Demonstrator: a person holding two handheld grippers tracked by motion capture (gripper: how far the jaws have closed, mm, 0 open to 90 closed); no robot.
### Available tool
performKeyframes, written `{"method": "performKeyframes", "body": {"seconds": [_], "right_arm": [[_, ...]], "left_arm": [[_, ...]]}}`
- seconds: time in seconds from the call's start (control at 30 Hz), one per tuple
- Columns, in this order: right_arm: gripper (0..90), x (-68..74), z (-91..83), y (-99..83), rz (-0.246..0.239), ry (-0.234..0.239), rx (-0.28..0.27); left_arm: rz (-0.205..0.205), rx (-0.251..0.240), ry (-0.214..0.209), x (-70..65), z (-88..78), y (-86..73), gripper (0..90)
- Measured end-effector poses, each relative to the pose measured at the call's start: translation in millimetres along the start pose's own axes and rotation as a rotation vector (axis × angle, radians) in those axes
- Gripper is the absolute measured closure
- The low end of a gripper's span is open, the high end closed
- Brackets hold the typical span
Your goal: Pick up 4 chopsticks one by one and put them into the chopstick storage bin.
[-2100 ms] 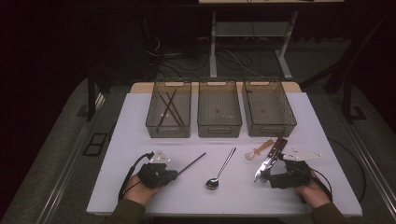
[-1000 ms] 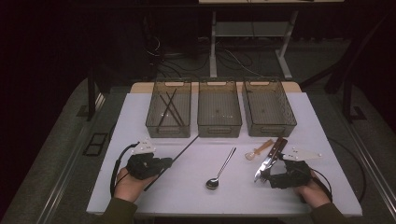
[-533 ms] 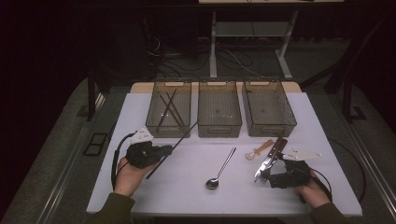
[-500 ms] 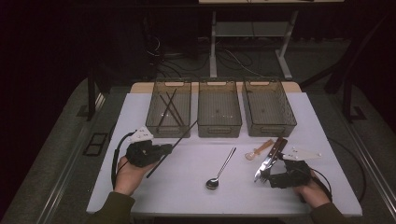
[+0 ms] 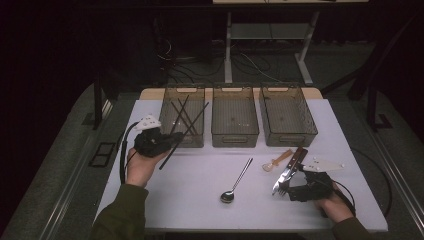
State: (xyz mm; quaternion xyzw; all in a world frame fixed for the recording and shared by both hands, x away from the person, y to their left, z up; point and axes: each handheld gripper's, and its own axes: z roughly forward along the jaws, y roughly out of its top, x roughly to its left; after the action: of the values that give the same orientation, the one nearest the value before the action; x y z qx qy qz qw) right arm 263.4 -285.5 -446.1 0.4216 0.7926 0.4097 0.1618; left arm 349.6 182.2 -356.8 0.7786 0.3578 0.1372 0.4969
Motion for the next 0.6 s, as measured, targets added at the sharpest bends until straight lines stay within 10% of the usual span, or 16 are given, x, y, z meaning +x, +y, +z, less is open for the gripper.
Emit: {"method": "performKeyframes", "body": {"seconds": [0.6], "right_arm": [[3.2, -0.2, -2.6, -0.5, 0.011, -0.004, -0.006]], "left_arm": [[-0.046, -0.053, 0.14, 51.4, 35.1, 60.5, 85.4]]}}
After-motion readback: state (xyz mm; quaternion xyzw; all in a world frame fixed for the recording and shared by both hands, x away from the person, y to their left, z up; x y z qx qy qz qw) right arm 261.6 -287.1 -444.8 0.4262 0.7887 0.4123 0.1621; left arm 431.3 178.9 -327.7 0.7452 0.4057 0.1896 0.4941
